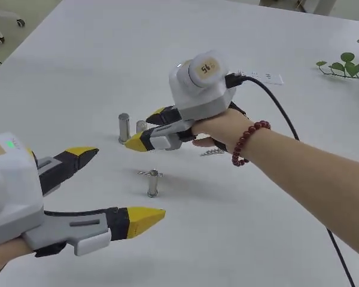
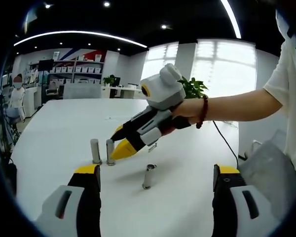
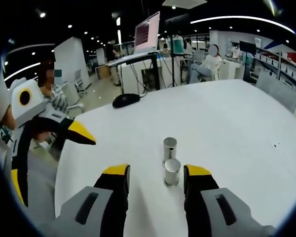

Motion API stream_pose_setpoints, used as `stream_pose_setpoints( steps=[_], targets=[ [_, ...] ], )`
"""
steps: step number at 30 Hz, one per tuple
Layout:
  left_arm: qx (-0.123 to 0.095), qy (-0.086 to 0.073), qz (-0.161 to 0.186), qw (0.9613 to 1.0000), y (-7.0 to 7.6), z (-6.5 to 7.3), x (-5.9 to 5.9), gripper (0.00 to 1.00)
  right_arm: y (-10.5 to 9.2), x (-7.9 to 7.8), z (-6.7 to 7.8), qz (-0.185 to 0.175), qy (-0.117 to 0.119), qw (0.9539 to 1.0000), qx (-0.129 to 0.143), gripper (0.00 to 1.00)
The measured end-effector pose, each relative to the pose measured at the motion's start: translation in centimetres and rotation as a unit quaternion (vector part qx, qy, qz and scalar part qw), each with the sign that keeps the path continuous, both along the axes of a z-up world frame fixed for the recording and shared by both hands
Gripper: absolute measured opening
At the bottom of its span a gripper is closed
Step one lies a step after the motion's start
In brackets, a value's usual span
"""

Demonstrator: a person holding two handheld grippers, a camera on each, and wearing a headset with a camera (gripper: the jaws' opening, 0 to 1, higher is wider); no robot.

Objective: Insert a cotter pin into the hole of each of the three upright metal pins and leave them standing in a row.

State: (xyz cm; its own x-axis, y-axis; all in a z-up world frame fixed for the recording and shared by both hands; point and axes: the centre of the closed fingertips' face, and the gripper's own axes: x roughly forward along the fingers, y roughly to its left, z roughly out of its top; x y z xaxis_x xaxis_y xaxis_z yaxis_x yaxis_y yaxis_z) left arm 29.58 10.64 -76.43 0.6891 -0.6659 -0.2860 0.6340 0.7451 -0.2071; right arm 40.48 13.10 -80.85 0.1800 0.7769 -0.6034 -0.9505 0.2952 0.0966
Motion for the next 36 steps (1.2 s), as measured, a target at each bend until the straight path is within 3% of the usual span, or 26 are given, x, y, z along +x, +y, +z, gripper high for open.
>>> stream_pose_setpoints(
  steps=[7,12,36],
  targets=[
    [0.001,0.004,0.000,1.0000,0.1,-0.3,0.1,0.96,0.0,0.6,-1.2,-0.021,0.009,0.9997,0.006,0.40],
    [0.004,0.007,0.001,1.0000,0.2,-0.5,0.2,0.95,0.2,1.2,-1.2,-0.042,0.016,0.9985,0.031,0.33],
    [0.001,0.014,0.006,0.9999,0.2,-1.0,0.1,0.91,0.8,2.2,-1.7,-0.062,0.000,0.9963,0.060,0.17]
  ],
)
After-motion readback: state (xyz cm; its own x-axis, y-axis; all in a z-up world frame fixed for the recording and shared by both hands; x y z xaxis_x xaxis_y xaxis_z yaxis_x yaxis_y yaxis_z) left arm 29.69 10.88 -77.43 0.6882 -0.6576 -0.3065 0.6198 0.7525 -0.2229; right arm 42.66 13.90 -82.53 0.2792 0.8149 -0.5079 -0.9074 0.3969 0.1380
